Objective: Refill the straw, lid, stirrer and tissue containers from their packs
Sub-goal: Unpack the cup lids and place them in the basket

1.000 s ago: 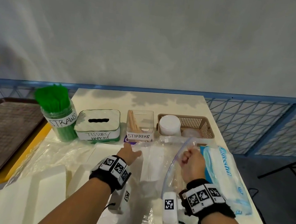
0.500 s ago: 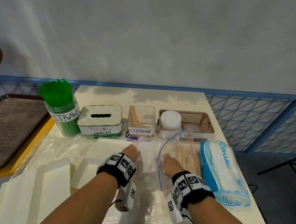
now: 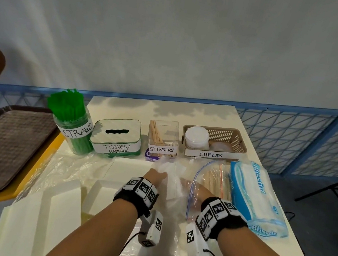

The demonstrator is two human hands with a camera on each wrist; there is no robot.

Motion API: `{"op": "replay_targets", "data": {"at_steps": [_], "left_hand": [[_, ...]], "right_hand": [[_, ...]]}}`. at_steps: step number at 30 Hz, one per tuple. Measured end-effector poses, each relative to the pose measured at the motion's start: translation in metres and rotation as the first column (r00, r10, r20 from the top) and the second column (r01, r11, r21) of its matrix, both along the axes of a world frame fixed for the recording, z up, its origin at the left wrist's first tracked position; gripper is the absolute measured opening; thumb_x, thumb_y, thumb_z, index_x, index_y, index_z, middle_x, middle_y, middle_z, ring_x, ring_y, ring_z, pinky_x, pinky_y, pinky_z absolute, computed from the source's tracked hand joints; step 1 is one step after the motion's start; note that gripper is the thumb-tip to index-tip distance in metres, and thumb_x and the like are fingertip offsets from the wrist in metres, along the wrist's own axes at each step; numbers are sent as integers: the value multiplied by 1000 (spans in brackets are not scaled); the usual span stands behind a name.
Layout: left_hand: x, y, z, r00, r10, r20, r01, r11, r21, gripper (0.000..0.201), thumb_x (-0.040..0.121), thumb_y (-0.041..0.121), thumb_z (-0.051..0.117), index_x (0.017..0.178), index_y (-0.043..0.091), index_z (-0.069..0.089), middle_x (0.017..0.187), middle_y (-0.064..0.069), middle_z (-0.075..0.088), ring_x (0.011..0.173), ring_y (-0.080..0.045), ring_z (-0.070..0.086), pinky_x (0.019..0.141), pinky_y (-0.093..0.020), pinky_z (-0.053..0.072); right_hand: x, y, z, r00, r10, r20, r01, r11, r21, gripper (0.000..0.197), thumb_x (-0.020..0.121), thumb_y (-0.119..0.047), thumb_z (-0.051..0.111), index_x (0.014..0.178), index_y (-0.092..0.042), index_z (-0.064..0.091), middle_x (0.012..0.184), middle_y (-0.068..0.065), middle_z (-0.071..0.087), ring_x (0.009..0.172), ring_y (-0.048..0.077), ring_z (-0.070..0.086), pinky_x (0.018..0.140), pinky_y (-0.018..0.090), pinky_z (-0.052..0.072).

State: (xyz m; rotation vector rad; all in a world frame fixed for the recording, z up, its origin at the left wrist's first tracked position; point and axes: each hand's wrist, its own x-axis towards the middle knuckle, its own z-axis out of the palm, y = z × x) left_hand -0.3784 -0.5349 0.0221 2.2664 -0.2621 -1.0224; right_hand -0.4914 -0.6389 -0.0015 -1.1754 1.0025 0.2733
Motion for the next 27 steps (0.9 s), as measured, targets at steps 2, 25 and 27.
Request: {"op": "replay_targets", "data": {"at_steps": [2,25,27], "left_hand": [[-3,0,0,1000,7,4,-7,1000,15,55,99,28,39,141,-4,25,147,-17,34,134,-29,36,104,-30,32],[-12,1,8,999,-33,-42,31,999,-42,50,99,34,38,129,-4,45,139,-21,44,127,-32,44,103,-31,34],[-18,1,5,998,8,-59,-10,999,-32,38,101,29,31,124,2,46,138,-24,43,128,-32,43,105,-32,33]], "right_hand": [[3,5,2,997,74,17,-74,997,15,57,81,-61,56,110,-14,52,113,16,60,99,31,58,76,34,50],[3,9,18,996,11,88,3,989,-149,26,88,-17,56,114,-19,52,96,5,53,96,24,48,73,32,43],[-2,15,16,1000,31,7,-29,988,-150,22,96,-10,42,116,-16,50,86,7,49,86,25,47,70,32,43]]}}
